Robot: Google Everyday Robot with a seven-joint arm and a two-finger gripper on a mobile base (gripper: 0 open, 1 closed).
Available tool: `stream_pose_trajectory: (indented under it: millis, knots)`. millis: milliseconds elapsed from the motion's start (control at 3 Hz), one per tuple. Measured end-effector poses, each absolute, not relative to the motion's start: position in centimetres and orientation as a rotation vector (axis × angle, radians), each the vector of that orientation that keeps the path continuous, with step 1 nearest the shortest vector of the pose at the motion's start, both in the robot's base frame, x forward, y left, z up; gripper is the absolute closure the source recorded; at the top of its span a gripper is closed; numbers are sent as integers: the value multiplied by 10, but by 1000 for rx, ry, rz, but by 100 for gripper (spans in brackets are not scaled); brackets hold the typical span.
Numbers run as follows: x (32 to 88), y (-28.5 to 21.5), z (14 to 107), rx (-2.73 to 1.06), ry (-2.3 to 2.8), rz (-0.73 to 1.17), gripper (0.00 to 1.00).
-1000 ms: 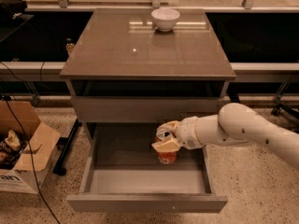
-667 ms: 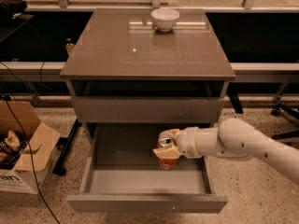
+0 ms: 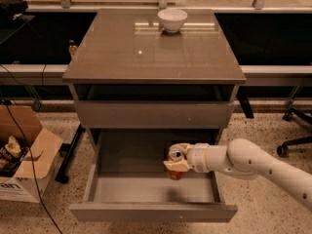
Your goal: Place coke can into middle drawer
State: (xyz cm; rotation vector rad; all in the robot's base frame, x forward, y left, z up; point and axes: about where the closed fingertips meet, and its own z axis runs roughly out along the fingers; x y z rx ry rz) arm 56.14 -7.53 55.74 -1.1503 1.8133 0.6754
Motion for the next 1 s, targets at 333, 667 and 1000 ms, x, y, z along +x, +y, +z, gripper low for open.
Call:
stream_pose_trajectory:
  millis: [333,667,1000]
  knots:
    - [568,-85,521,-1092,1861,680,100]
    - [572,-93,492,-997,1914,676,84]
    - [574,-98,470,-887,1958,661,61]
